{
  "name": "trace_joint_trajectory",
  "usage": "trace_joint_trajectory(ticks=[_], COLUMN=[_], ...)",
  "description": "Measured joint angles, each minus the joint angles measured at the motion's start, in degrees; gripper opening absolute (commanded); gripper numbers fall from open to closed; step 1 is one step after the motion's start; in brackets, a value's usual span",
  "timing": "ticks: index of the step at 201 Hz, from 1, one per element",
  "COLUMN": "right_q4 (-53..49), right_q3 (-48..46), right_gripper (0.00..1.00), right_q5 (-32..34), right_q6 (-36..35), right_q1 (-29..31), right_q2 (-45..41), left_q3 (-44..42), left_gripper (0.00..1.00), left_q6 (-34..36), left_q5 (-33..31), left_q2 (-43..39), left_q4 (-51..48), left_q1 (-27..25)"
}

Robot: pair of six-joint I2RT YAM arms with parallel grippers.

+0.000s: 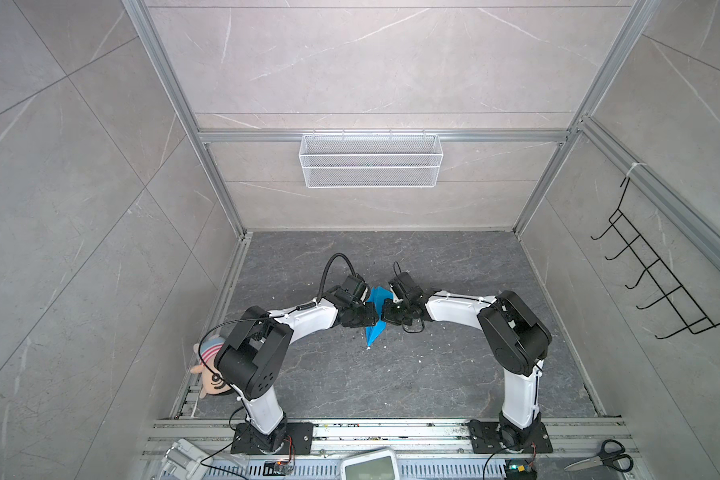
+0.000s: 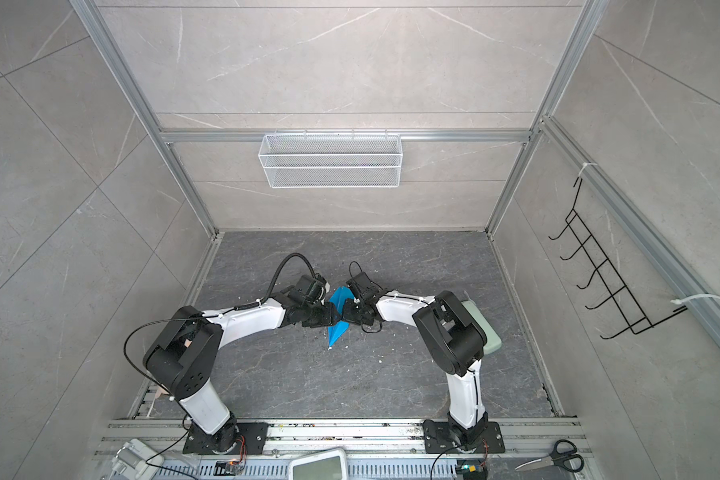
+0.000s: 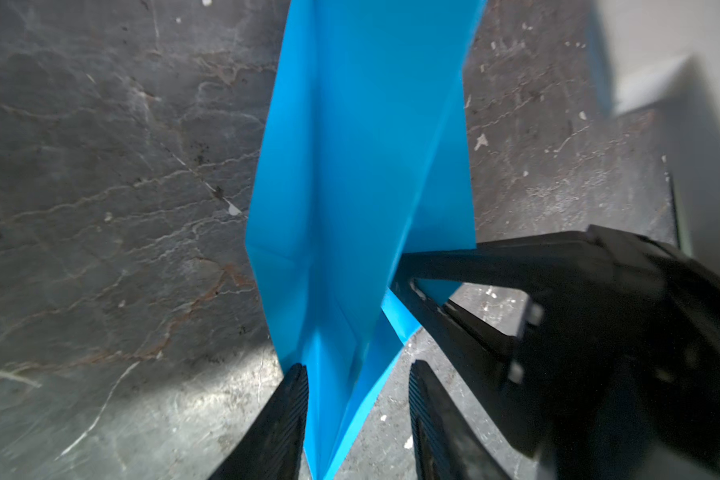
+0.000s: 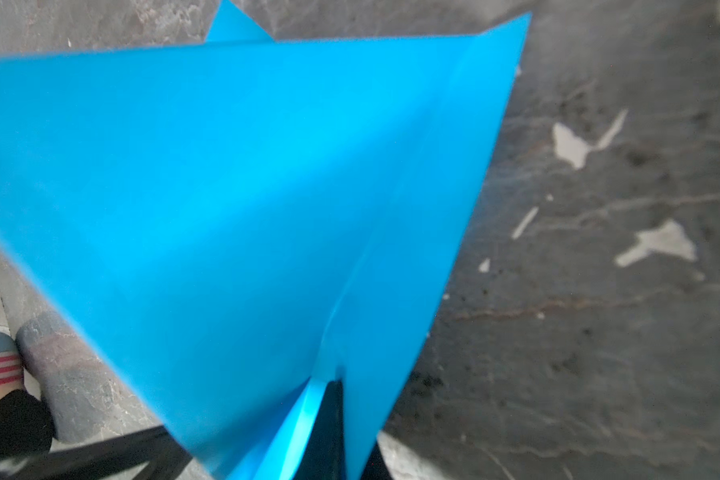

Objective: Fold a paper plane with a square sheet of paper (pick it up from the middle)

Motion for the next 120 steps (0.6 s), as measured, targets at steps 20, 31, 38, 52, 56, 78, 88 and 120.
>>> trace_joint_trajectory(ticks=[20, 31, 38, 52, 56, 78, 88, 120], right_q4=[0.07, 0.17, 0.22, 0.22, 0.24, 0.28, 0.46, 0.68], right_q3=[-0.04, -0.11, -0.11, -0.15, -0.15, -0.2, -0.26, -0.42], right_gripper=[0.08, 0.08, 0.08, 0.08, 0.08, 0.08, 0.08, 0.08], right_q5=[-0.17, -0.26, -0.42, -0.55, -0.61, -0.87, -1.07, -1.55], right_q6=[0.0, 0.0, 0.0, 0.0, 0.0, 0.02, 0.02, 0.22], right_q1=[-0.11, -0.22, -0.26, -0.31, -0.31, -0.42, -0.5, -0.68], right_q2=[0.0, 0.0, 0.0, 0.0, 0.0, 0.0, 0.0, 0.0], left_q3=[0.46, 0.46, 0.52, 1.25, 1.53, 2.91, 3.19, 3.37], left_gripper=[0.45, 0.46, 0.46, 0.45, 0.45, 0.44, 0.42, 0.39], left_q6=[0.76, 1.18, 1.49, 2.08, 2.23, 2.89, 3.23, 3.48], left_q5=[-0.04, -0.24, -0.46, -1.01, -1.29, -2.38, -2.93, -3.72], left_q2=[1.62, 2.03, 2.16, 2.73, 2.97, 4.24, 4.52, 4.55], left_q4=[-0.52, -0.85, -1.11, -1.99, -2.19, -3.1, -3.39, -4.02], left_q1=[-0.39, -0.68, -0.94, -1.6, -1.79, -2.4, -2.62, -2.73])
